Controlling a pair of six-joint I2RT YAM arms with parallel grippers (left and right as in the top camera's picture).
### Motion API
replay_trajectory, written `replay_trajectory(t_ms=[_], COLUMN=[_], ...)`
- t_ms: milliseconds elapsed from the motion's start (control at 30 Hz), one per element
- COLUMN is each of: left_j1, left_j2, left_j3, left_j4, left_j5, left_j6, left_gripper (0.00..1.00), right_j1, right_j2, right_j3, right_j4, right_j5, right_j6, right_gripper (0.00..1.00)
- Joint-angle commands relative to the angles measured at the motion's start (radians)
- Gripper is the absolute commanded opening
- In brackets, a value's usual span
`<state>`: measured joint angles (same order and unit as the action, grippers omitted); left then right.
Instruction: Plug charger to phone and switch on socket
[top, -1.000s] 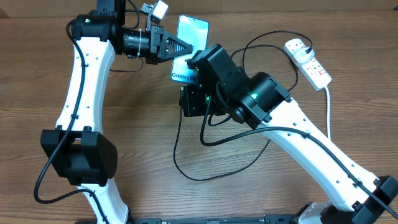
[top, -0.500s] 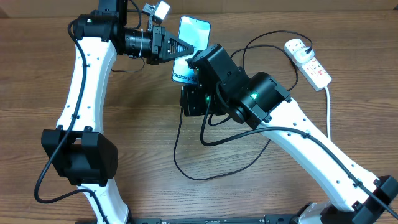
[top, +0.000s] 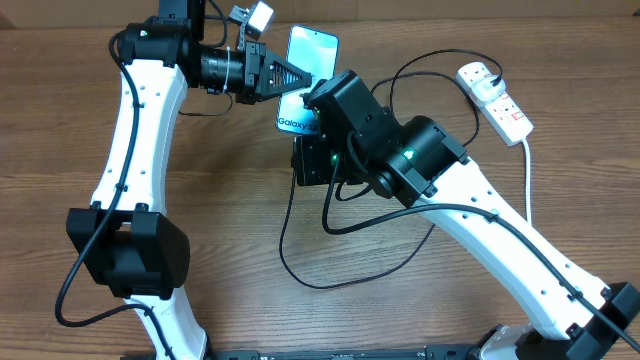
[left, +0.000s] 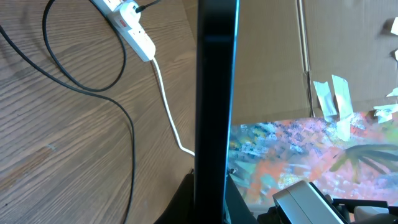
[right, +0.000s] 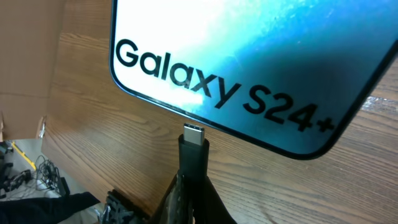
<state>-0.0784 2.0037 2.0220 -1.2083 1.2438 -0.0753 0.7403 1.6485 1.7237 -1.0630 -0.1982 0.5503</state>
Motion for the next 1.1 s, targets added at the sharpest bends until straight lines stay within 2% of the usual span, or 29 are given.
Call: replay_trajectory(t_ms=[0,1067], left_j1=[0.000,0.001], left_j2=[-0.014,-0.014], left_j3=[0.017,0.017], left_j4=[0.001,0.001], left_j5=[0.032,0.058], left_j6=[-0.011,-0.006], left_gripper=[0.04,0.04], right_j1=[0.004,0.004], right_j2=[-0.008,-0.008], right_j3=[-0.002,-0.002], right_j4=[0.008,0.015], right_j5=[0.026,0.049], right_j6=[0.004,0.004], right_gripper=[0.04,0.04])
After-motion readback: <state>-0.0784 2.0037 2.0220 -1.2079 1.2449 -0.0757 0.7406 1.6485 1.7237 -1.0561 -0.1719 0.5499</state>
